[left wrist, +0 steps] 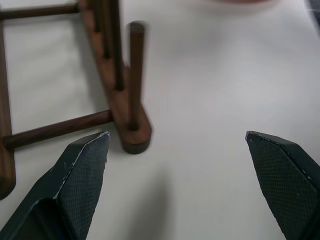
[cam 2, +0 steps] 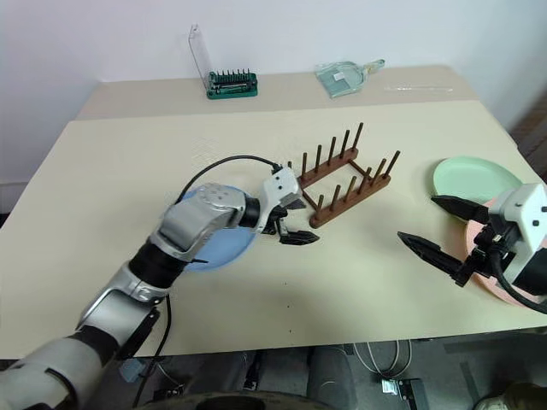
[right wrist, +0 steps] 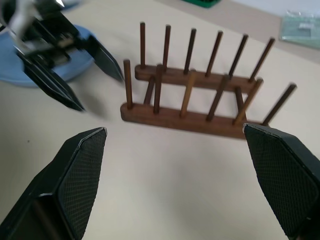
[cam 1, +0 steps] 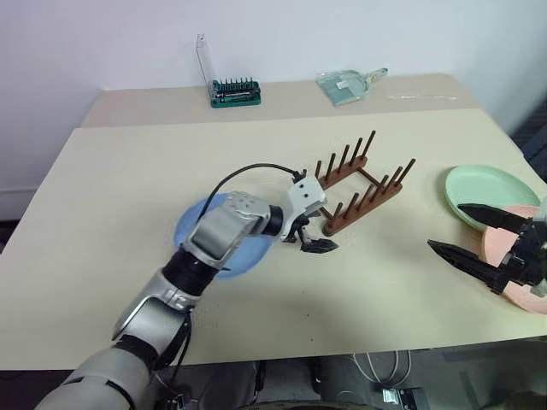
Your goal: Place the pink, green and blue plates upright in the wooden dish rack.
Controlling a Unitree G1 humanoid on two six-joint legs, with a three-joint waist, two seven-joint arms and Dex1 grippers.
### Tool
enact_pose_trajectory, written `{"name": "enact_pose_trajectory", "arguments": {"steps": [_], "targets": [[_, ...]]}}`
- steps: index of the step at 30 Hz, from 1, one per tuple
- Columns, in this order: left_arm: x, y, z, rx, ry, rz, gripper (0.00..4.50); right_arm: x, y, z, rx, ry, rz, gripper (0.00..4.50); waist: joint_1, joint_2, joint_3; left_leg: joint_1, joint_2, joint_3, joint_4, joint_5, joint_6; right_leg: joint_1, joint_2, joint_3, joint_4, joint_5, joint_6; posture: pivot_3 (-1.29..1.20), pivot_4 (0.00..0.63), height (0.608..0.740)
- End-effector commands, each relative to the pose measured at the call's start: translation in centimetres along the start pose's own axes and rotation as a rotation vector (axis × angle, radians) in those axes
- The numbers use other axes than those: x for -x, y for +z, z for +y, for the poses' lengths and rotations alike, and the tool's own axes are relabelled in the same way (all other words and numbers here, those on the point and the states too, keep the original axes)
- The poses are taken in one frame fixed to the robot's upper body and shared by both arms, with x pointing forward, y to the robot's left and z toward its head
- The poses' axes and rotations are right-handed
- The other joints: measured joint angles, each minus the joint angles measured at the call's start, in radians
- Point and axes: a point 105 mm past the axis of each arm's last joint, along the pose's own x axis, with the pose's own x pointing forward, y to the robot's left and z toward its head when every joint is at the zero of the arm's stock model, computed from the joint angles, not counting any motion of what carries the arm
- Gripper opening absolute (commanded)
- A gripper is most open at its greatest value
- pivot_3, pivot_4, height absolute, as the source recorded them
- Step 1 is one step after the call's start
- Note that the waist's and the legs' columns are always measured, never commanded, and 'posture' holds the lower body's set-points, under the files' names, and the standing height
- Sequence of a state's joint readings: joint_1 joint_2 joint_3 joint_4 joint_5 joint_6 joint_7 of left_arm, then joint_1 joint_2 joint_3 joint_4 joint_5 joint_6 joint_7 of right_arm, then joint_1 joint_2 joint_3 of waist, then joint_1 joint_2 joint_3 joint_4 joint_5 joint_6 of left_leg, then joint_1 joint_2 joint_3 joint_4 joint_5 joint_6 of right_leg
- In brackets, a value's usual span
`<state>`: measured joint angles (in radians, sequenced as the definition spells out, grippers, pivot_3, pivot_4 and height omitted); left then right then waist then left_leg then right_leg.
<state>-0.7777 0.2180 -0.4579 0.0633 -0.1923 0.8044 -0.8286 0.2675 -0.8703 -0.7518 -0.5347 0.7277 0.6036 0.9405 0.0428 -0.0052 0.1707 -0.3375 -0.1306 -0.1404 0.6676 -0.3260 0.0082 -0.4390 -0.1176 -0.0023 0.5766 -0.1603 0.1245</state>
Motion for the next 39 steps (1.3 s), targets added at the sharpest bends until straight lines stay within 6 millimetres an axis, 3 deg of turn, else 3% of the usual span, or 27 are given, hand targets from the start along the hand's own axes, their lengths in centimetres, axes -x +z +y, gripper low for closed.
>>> {"name": "enact_pose_trajectory", "arguments": {"steps": [1,6,19,26,27,36,37,39], "targets": [[-1.0,0.8,1.2,-0.125,0.140,0.013,4.50,0.1,0.9,0.3,0.027,-0.015,-0.033,4.48,-0.001,-0.001,0.000,0.000,0.000,0.000,0.000,0.000,0.000,-0.001,0.000,0.000,0.000,0.000,0.000,0.00,0.150,0.740],[-2.6,0.4,0.8,-0.037,0.153,-0.007,4.50,-0.2,1.1,0.1,0.030,-0.038,-0.056,4.48,0.000,0.000,0.000,-0.001,0.000,0.000,0.000,0.000,0.000,-0.002,0.000,0.000,-0.001,0.002,-0.002,0.00,0.150,0.740],[-3.9,-1.0,-0.2,0.030,0.148,0.065,4.50,-0.7,1.7,0.1,0.055,-0.064,-0.072,4.48,0.000,-0.001,0.000,-0.001,0.000,0.001,0.000,0.000,0.000,-0.002,0.000,0.000,-0.001,0.000,0.001,0.00,0.150,0.740],[-4.0,-1.0,-0.5,0.034,0.129,0.069,1.06,-0.7,1.7,0.3,0.068,-0.079,-0.064,4.50,0.000,-0.001,0.000,-0.001,0.000,0.001,0.000,0.000,0.000,-0.002,0.000,0.000,-0.001,0.000,0.001,0.00,0.150,0.740],[-3.9,-1.0,-0.5,0.037,0.129,0.069,0.73,-0.7,1.7,0.3,0.068,-0.079,-0.064,4.50,0.002,-0.001,0.000,-0.001,0.000,0.001,0.000,0.000,0.000,-0.002,0.000,0.000,-0.001,0.000,0.001,0.00,0.150,0.740],[-3.4,0.3,0.9,-0.017,0.191,0.007,0.73,-0.8,2.1,-0.1,0.073,-0.092,-0.080,4.50,0.000,-0.001,0.000,0.000,0.000,0.001,0.000,0.000,0.000,-0.001,0.000,0.000,-0.001,0.000,0.001,0.00,0.150,0.740],[-3.1,0.7,1.2,-0.083,0.193,-0.008,0.73,-0.8,2.2,-0.1,0.072,-0.092,-0.082,4.50,0.000,-0.001,0.000,0.000,0.000,0.001,0.000,0.000,0.000,-0.001,0.000,0.000,-0.001,0.000,0.001,0.00,0.150,0.740],[-2.5,1.5,1.3,-0.112,0.126,-0.044,0.73,-0.7,2.3,-0.3,0.067,-0.090,-0.089,4.50,-0.002,-0.001,0.000,0.000,0.000,0.001,0.000,0.000,0.000,-0.002,0.000,0.000,-0.001,0.000,0.001,0.00,0.150,0.740]]}}
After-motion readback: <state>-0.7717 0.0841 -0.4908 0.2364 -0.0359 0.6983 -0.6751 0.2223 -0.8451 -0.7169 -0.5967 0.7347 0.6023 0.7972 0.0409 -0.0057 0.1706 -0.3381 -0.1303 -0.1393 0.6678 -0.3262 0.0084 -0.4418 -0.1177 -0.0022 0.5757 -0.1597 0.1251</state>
